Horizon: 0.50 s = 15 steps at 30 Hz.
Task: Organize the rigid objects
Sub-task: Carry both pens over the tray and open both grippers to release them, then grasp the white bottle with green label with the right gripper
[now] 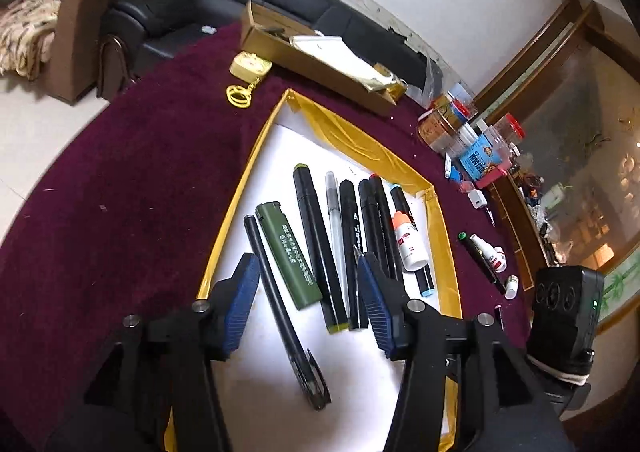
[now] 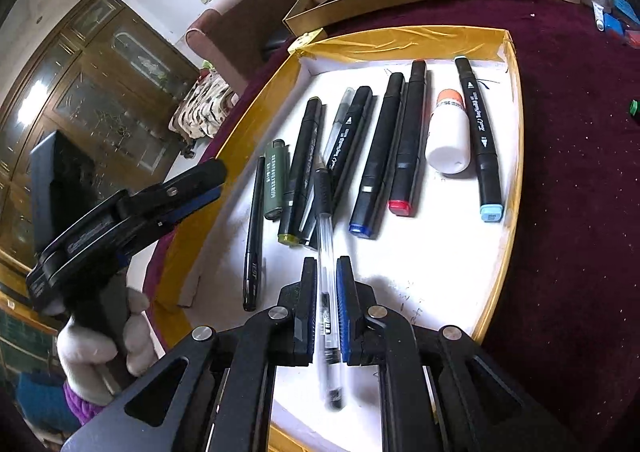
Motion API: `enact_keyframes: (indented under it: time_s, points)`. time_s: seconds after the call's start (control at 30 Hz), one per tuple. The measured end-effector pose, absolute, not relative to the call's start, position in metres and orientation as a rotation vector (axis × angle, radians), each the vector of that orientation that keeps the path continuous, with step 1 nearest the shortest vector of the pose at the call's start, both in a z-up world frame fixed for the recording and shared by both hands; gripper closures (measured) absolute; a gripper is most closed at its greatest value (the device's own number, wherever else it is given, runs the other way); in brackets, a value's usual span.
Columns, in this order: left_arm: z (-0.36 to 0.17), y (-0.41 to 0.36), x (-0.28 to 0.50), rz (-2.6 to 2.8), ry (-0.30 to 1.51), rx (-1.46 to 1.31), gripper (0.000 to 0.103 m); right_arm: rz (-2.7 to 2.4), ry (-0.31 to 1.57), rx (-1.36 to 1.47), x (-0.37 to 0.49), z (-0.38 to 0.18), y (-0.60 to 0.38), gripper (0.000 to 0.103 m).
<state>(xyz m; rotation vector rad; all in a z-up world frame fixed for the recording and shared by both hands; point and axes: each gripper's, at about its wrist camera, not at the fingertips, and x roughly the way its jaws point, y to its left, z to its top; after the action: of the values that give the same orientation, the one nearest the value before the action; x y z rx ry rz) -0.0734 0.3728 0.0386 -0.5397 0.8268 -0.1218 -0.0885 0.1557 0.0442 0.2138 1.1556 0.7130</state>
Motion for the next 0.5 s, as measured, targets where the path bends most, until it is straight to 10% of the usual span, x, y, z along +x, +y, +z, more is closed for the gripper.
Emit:
enact_keyframes:
  time_s: [0.5]
  points:
    - [0.077,0.305,-0.12,-0.139,0.727,-0.435,0.037,0.603,0.981,0.298,-0.106,0.069,0.038,0.076]
